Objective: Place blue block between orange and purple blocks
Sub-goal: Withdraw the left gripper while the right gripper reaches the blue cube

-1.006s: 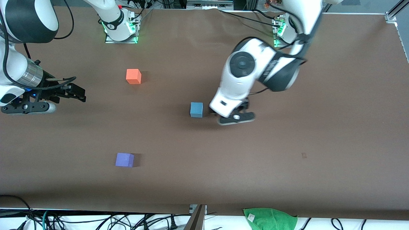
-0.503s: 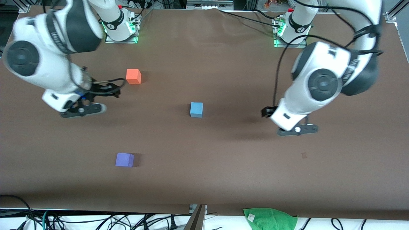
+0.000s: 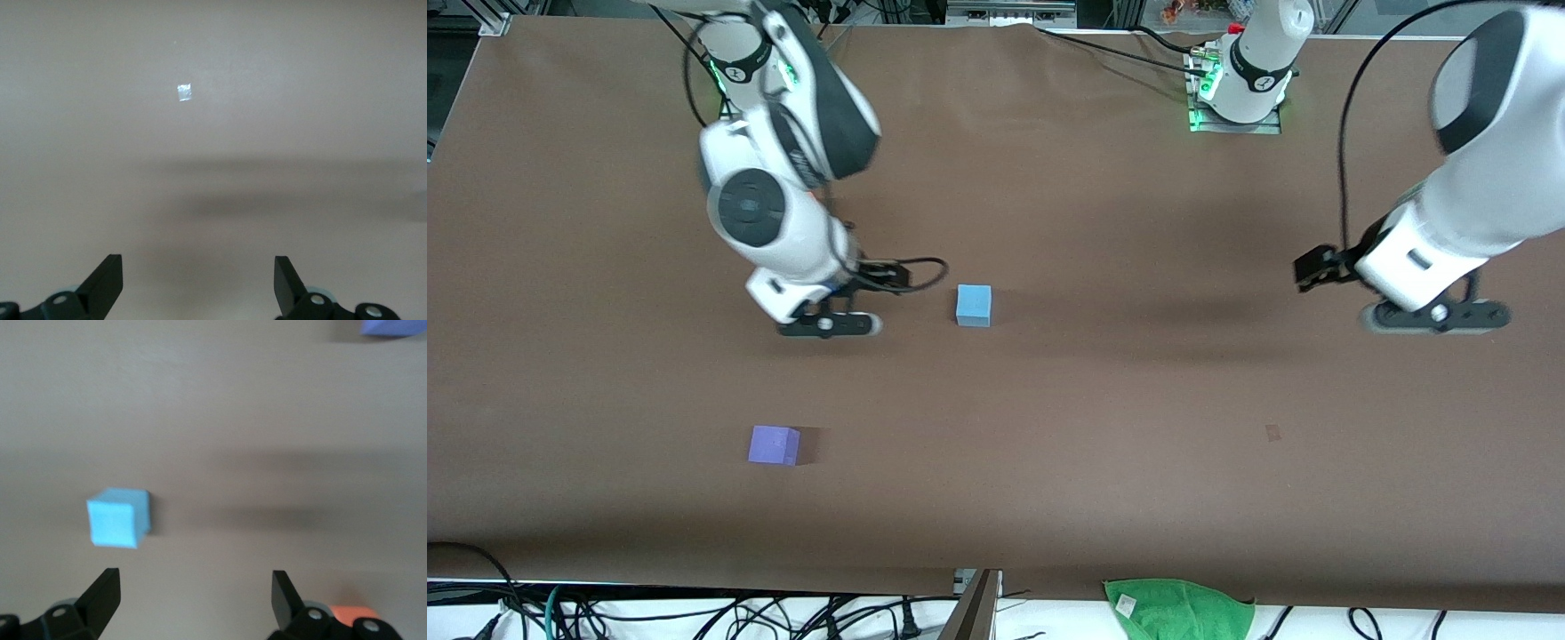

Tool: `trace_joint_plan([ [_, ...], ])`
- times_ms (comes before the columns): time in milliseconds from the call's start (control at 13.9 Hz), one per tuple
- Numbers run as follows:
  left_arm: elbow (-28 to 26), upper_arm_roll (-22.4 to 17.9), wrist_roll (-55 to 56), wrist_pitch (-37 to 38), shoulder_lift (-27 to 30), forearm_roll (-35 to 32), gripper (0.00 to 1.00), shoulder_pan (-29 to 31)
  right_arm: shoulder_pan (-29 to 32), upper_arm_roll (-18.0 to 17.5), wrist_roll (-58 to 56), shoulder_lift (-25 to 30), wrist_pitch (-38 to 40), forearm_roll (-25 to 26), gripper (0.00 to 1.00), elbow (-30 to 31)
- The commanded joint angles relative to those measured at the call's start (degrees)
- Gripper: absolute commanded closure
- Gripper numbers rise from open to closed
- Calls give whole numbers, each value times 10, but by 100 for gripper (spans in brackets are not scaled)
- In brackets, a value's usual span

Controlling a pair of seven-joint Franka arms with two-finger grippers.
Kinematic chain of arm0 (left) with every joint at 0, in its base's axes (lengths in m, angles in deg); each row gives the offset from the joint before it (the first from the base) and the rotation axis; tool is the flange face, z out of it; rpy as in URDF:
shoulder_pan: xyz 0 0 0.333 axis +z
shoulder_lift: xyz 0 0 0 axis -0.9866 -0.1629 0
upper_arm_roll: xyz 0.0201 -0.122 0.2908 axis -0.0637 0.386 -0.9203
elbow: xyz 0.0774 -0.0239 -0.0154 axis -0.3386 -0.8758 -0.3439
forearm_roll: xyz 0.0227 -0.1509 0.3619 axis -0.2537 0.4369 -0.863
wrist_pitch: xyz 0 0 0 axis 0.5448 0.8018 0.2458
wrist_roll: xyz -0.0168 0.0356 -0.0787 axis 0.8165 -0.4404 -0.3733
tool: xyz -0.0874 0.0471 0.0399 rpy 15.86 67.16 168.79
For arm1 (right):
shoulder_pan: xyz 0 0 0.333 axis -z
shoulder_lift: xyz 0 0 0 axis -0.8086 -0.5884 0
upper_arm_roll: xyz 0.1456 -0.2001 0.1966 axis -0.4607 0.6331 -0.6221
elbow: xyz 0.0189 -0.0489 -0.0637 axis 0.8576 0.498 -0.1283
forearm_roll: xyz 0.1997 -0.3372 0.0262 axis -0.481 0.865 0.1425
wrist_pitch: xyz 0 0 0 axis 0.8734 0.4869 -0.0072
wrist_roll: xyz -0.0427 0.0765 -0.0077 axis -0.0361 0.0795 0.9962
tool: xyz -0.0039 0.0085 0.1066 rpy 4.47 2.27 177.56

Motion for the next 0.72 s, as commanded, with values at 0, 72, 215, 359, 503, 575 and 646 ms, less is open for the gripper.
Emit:
trace_joint_plan([
  [0,-122,-15,-29,-59,92,9,0,0,-49,6,71,-51,-73,-8,1,-7],
  [72,-166,-16,-28,-95,122,9,0,3,-61,7,91,-67,-101,-8,1,-7],
  [215,-230,-18,-24,-143,163,9,0,7,-79,6,129,-93,-146,-8,1,-7],
  [359,-229,-30,-28,-143,161,9,0,6,-92,6,138,-115,-170,-8,1,-5],
  [503,-218,-27,-23,-123,147,9,0,10,-100,7,148,-128,-194,-8,1,5],
  [575,-205,-25,-20,-86,144,7,0,10,-107,7,154,-138,-203,-8,1,5],
  [646,-197,-26,-20,-77,134,7,0,10,-113,6,161,-147,-213,-8,1,5],
])
